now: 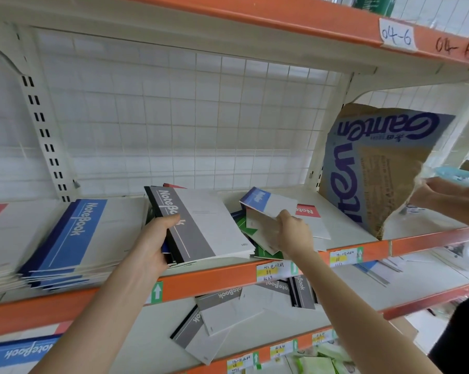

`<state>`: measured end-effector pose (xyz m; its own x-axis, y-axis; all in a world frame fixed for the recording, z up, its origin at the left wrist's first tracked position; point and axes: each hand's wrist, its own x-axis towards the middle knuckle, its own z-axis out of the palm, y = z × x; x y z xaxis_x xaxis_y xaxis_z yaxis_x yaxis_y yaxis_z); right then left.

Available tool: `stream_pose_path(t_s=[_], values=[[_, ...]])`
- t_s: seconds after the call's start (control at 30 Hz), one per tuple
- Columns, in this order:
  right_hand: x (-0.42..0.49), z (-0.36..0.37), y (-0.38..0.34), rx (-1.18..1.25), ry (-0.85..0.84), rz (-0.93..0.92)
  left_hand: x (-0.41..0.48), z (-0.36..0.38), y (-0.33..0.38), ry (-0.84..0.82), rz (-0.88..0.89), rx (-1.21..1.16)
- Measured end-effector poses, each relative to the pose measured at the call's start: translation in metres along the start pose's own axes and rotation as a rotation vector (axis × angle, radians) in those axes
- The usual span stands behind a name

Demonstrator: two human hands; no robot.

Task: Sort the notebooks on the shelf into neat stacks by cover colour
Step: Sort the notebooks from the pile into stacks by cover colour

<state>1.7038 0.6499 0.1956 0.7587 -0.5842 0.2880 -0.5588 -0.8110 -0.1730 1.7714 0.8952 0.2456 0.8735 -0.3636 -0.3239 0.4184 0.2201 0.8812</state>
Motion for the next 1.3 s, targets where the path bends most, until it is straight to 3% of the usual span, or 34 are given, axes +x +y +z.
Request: stream_pose_path(t_s=[0.07,0.17,0.27,0.37,0.47,0.67,0.87,1.07,1.3], values=[[-0.003,0.0,0.0,0.227,0.172,-0.09,0.002,0.002,0.0,0.01,-0.008,-0.028],[-0.011,0.002,-0.003,0.409,0.343,-0.487,0.005,0.009,0.0,0.03,0.01,-0.047],[-0.025,-0.001,-0.013,0.493,0.263,-0.789,0.006,0.014,0.0,-0.016,0.006,-0.044],[-0.032,-0.011,-0.023,0.564,0.136,-0.932,0.01,0.012,-0.003,-0.041,-0.006,-0.009],[-0.022,-0.013,-0.015,0.564,0.002,-0.746,0.014,0.008,-0.003,-0.021,0.002,0.021],[0.016,0.008,-0.009,0.196,-0.192,-0.041,0.01,0.001,0.004,-0.015,0.006,-0.002],[0.032,0.021,-0.045,0.035,-0.278,0.222,0.007,-0.005,0.01,0.006,0.04,0.009],[0.036,0.015,-0.058,-0.066,-0.345,0.3,0.006,-0.009,0.012,0.02,0.048,0.016],[0.019,0.002,-0.05,-0.197,-0.248,0.057,0.005,-0.008,0.013,-0.011,0.051,0.006]])
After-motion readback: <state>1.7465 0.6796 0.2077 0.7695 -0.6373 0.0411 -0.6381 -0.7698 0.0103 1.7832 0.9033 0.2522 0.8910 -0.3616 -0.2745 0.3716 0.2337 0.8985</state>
